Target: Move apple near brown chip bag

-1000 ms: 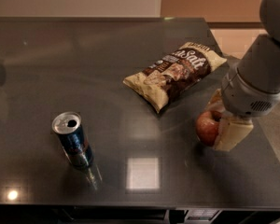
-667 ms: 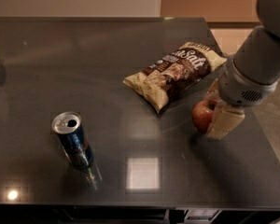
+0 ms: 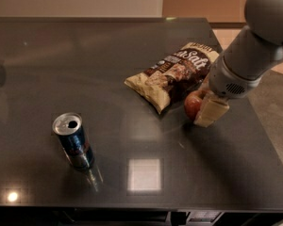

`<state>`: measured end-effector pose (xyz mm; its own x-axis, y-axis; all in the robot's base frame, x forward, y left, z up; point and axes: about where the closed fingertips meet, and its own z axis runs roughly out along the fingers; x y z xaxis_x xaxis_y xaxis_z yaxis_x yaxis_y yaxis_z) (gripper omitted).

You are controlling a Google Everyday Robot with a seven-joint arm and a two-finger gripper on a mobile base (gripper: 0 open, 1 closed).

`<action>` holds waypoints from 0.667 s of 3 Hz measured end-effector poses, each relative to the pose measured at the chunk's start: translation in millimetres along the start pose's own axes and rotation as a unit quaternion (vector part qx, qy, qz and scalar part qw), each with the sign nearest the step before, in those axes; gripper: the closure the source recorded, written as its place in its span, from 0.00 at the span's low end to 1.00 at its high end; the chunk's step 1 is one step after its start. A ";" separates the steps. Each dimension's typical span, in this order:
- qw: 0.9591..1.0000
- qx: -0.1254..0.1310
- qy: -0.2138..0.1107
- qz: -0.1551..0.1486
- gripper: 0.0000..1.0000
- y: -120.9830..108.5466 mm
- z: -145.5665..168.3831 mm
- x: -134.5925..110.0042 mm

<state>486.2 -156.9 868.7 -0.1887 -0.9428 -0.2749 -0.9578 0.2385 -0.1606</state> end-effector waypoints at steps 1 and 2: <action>1.000 0.012 0.004 0.002 0.83 -16.2 12.3 -7.8; 1.000 0.018 0.008 -0.002 0.59 -27.0 22.9 -12.9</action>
Offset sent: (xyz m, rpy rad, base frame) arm 0.0505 0.0153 -0.0225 -0.0350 -0.0439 -0.0071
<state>519.4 -145.8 854.9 -0.1882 -0.9473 -0.2593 -0.9500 0.2426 -0.1967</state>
